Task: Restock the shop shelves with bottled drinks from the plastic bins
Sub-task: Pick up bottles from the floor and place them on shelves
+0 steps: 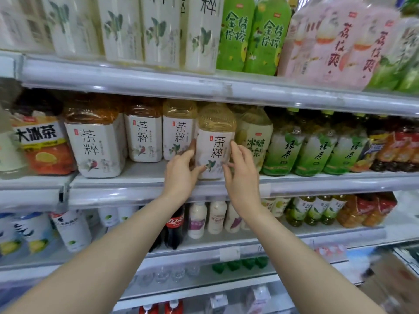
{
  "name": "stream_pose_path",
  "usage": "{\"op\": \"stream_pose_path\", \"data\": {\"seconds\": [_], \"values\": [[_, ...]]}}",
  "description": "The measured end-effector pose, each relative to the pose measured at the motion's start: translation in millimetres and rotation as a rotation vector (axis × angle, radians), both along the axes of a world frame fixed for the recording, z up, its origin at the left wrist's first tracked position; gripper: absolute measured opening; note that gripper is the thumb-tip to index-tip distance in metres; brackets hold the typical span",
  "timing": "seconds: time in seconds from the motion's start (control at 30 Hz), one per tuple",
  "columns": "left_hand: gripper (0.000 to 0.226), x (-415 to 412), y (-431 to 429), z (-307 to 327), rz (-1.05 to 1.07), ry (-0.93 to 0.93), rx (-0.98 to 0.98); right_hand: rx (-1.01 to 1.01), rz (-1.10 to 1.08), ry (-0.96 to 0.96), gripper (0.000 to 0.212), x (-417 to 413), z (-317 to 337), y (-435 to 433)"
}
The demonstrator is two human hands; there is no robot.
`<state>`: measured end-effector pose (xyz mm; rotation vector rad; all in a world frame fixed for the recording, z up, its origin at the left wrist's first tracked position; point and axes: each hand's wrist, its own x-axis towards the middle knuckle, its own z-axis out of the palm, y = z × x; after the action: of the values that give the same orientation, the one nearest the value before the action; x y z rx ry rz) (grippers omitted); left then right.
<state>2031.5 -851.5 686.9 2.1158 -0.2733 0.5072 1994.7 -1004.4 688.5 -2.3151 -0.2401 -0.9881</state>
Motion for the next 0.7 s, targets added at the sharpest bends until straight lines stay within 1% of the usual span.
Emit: {"op": "stream_pose_path", "data": {"seconds": [0.2,0.33,0.4,0.47,0.57,0.6,0.63,0.7], "values": [[0.042,8,-10,-3,0.043,0.019,-0.007,-0.034,-0.012,0.033,0.058,3,2,-4],[0.064,8,-14,2,0.043,0.012,-0.007,-0.041,-0.006,0.051,0.057,6,5,-9],[0.069,6,-15,5,0.038,0.023,0.004,-0.043,-0.004,0.041,0.056,7,4,-11],[0.063,3,-15,5,0.036,0.023,0.034,-0.04,-0.002,0.039,0.057,8,3,-11],[0.036,-4,-11,3,0.043,-0.015,0.106,-0.009,-0.003,0.086,0.06,5,3,-9],[0.031,-8,-8,2,0.042,-0.023,0.117,-0.009,-0.007,0.098,0.059,3,4,-8],[0.032,-12,-6,1,0.035,-0.034,0.118,-0.018,-0.007,0.101,0.058,0,4,-7],[0.045,-20,-2,0,0.007,-0.055,0.101,-0.041,-0.003,0.11,0.054,-6,4,-3]]}}
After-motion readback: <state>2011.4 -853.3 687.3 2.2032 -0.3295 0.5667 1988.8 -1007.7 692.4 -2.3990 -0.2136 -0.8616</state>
